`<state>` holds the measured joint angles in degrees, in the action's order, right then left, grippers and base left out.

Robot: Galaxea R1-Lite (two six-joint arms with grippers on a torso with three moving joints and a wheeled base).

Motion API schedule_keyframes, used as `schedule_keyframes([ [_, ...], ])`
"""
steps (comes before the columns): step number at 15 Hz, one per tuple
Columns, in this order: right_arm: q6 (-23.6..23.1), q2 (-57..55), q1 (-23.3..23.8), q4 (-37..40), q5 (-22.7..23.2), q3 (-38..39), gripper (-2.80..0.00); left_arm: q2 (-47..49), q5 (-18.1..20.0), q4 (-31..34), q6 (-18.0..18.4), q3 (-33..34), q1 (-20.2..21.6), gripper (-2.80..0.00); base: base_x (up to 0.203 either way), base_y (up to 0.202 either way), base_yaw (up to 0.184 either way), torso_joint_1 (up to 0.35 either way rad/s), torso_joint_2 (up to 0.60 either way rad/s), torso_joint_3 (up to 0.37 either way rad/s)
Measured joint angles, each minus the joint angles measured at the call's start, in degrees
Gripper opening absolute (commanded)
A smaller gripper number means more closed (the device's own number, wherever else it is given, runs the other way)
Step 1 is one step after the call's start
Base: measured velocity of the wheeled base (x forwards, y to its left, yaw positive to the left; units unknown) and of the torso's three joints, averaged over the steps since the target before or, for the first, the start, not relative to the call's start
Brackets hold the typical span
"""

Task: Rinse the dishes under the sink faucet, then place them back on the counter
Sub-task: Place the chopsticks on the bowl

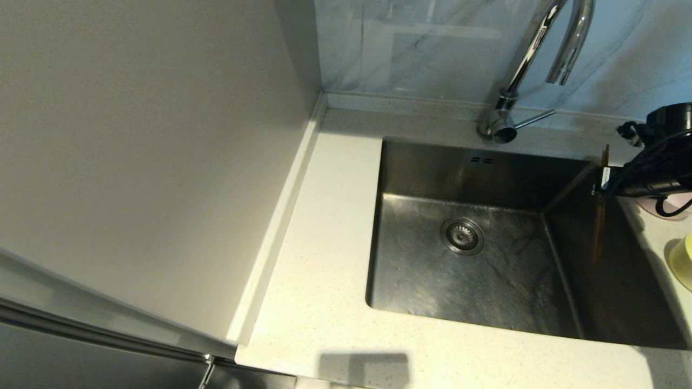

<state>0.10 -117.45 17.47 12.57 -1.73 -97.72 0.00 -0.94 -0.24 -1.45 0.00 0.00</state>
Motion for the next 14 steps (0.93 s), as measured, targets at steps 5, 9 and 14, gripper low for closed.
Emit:
schedule_keyframes([
  [5,5.96,6.5,0.89,-12.53,0.13,7.78,-2.8,0.0,0.0,-0.02,0.0,0.0,0.0,-2.8,0.0,0.0,0.0,0.0,0.0,0.0],
  [9,11.83,11.45,1.03,-22.15,-5.46,8.8,-2.8,0.0,-0.02,0.0,-0.04,0.0,0.0,-2.8,0.0,0.0,0.0,0.0,0.0,0.0],
  [14,12.2,17.0,2.04,-24.69,-7.42,6.28,-2.8,0.0,0.0,0.02,-0.02,0.0,0.0,-2.8,0.0,0.0,0.0,0.0,0.0,0.0],
])
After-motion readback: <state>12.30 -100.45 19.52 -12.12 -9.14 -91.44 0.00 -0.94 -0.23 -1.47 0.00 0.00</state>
